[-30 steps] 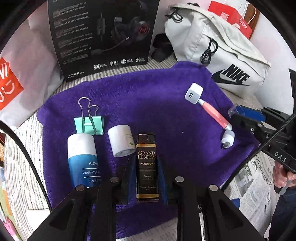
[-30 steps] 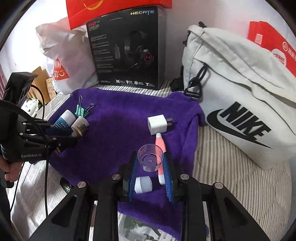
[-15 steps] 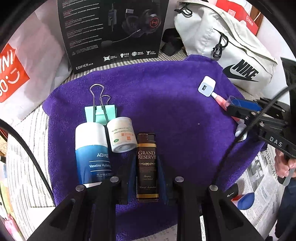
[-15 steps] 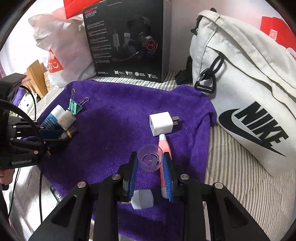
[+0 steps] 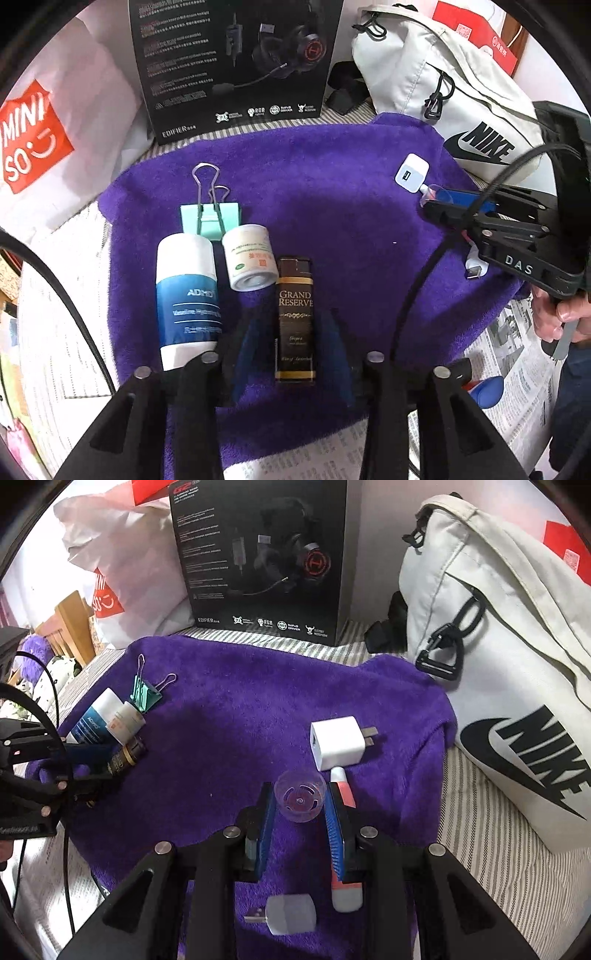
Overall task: Organize rigid objects
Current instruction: 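Set the bottle beside the white cylinder with left while right drops the cup by the charger, then grasp the blue-capped pink jar with right while left reaches the black Horizon case, then grasp the black Horizon case with the left gripper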
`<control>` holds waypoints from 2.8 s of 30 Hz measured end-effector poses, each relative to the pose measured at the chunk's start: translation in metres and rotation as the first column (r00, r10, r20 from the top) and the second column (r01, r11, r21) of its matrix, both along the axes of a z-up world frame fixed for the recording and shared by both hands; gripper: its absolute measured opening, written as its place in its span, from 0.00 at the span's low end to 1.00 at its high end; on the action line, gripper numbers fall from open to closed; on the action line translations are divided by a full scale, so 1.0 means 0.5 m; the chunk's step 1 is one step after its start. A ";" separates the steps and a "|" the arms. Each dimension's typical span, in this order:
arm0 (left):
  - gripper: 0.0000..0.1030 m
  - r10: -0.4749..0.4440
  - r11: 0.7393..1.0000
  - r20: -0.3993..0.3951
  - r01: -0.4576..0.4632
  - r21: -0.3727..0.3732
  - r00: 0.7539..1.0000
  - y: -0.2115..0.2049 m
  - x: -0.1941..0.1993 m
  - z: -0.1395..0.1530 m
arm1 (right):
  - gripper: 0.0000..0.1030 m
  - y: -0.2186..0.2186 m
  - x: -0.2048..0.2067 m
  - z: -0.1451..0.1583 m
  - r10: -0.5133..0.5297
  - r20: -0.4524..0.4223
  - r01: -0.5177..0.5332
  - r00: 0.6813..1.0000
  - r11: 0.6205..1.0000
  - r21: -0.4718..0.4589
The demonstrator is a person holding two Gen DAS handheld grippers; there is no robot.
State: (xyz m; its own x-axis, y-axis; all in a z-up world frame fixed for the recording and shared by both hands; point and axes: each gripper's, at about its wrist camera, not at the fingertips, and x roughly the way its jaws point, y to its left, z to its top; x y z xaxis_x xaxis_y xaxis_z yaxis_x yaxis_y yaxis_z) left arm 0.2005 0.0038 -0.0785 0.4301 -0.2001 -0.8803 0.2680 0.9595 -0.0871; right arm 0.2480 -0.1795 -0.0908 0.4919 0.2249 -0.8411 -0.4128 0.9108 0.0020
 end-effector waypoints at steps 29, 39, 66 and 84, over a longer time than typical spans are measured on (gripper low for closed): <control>0.52 0.066 0.998 0.051 -0.065 -0.006 0.997 0.037 -0.085 0.070 | 0.34 -0.047 -0.125 0.071 0.011 0.053 -0.012 0.999 1.000 0.006; 0.52 0.101 0.994 0.091 -0.098 -0.043 0.991 0.063 -0.152 0.102 | 0.51 0.008 -0.325 0.108 0.258 0.134 -0.262 0.957 0.965 0.009; 0.53 0.068 0.995 0.085 -0.061 -0.076 0.994 0.070 -0.226 0.075 | 0.22 0.052 -0.326 -0.015 0.236 0.021 -0.237 0.971 0.971 0.028; 0.53 -0.230 0.971 0.108 0.235 -0.034 0.967 -0.090 -0.204 0.018 | 0.22 -0.186 -0.384 0.036 -0.107 0.022 0.106 0.994 0.993 0.049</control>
